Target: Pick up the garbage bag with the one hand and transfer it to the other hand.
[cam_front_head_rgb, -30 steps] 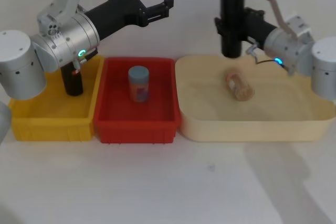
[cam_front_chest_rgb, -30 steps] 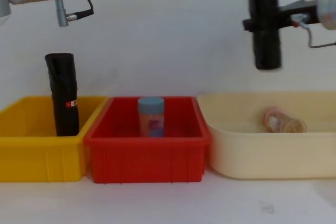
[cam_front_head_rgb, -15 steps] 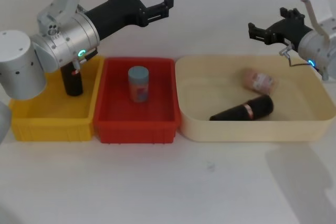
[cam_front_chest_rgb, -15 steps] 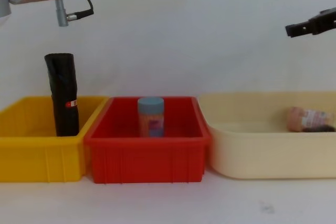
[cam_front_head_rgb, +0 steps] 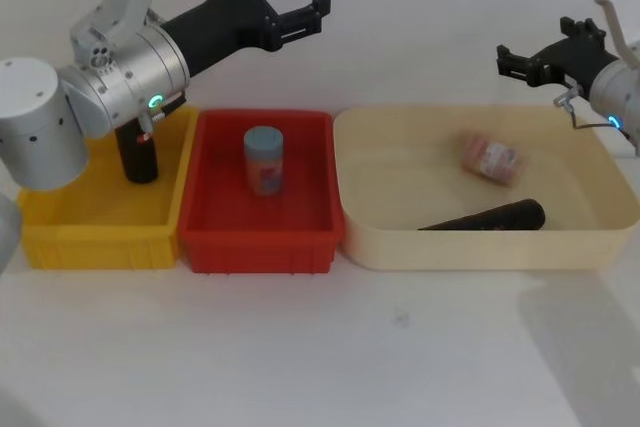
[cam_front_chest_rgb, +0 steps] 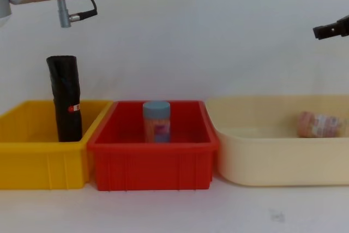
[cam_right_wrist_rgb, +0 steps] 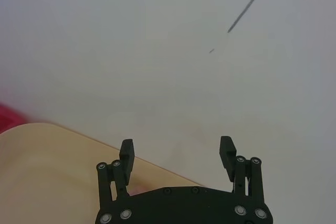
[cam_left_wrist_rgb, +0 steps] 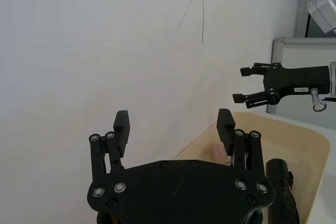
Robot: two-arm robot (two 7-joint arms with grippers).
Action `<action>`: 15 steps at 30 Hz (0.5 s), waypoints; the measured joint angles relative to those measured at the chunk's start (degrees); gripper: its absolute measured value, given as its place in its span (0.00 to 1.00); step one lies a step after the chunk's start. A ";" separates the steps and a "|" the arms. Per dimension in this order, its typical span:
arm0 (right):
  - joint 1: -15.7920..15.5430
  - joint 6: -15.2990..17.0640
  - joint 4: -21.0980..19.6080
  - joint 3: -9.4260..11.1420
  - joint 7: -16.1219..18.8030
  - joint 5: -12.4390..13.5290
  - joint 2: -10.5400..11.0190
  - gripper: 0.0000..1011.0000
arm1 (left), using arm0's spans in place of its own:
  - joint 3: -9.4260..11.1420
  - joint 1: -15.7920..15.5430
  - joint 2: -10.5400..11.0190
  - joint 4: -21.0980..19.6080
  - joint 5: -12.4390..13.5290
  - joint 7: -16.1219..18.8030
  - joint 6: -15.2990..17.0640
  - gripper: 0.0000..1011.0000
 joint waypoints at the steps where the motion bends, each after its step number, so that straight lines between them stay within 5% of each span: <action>1: -0.03 0.05 -0.05 0.04 -0.03 -0.01 0.04 0.99 | 0.00 0.00 0.00 0.00 0.00 0.00 0.00 0.99; 15: -0.35 0.59 -0.47 0.42 -0.48 -0.13 0.48 0.99 | 0.00 0.00 0.00 0.00 0.00 0.00 0.00 0.99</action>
